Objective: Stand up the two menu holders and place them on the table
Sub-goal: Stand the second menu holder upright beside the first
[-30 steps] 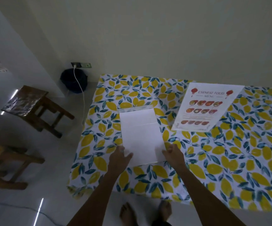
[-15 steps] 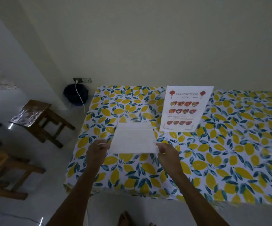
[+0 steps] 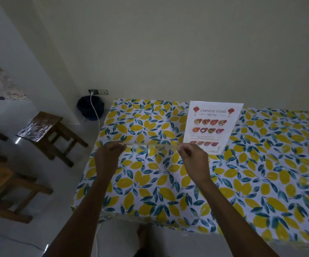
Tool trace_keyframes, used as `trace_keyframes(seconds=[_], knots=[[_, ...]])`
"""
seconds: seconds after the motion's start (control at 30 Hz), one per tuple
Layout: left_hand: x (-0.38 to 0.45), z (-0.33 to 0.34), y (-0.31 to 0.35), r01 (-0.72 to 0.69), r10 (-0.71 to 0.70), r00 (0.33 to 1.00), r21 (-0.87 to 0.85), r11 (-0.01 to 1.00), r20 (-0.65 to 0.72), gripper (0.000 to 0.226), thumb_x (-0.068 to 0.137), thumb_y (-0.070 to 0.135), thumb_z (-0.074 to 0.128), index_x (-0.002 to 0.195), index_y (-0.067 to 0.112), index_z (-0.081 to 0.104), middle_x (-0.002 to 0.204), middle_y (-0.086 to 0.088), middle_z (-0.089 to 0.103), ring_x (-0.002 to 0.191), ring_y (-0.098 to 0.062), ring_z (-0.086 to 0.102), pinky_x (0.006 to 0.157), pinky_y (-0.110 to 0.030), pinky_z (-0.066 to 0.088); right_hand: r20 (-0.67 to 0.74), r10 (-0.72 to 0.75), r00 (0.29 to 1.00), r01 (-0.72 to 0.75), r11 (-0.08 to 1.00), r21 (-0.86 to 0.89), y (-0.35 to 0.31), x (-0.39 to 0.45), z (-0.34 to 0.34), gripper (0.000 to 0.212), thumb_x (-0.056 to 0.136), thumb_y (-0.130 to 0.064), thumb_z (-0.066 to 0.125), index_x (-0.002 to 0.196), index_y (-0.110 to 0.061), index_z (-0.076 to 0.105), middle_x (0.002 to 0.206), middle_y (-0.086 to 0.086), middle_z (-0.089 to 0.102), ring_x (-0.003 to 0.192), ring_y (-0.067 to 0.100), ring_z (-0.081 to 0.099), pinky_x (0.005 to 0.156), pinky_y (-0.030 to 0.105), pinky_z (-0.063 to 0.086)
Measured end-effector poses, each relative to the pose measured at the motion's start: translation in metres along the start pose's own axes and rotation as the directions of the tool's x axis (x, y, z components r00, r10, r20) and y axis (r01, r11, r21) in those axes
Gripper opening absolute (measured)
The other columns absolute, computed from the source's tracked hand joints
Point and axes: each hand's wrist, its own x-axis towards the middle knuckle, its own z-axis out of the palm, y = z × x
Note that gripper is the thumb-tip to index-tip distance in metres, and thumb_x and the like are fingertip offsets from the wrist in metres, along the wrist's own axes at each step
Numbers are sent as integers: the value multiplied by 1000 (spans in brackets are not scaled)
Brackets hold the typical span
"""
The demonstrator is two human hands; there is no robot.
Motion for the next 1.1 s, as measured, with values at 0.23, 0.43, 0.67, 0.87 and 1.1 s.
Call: trace_keyframes(seconds=[0.23,0.43,0.67,0.87,1.1], knots=[[67,25,11,-83,83,997,-36,996,-7,26,87,40,69,77,19,58,74,4,64,71,1,59,64,-24,46,-86,25,996,-22,999,30,2,76,19,26,98,-33,54,101,-12,70,91,11,67,86,26,62,76,40,51],[121,56,-1,-174,179,983,-111,978,39,20,95,32,60,81,21,50,74,6,51,69,-5,54,64,-23,39,-146,122,982,-125,992,-15,24,110,61,22,100,-26,50,91,-11,62,77,9,62,69,23,56,61,37,42],[147,78,-24,-172,186,970,-100,980,159,13,95,29,60,84,23,62,76,9,64,71,0,60,56,-14,40,-140,271,952,-285,954,-92,61,117,105,29,101,-33,48,86,-12,60,65,5,56,57,20,53,52,32,35],[163,88,-28,-132,150,972,-106,986,181,13,95,33,60,101,25,70,89,17,68,84,10,63,66,-16,50,-157,241,958,-266,950,-164,66,133,109,26,101,-32,50,88,-13,63,62,0,51,54,18,50,52,30,33],[164,87,-33,-171,185,966,-92,981,182,16,95,33,60,99,21,70,90,12,70,84,1,65,65,-8,45,-162,218,962,-246,952,-180,70,132,108,26,100,-34,49,95,-13,64,70,7,64,58,19,56,50,32,38]])
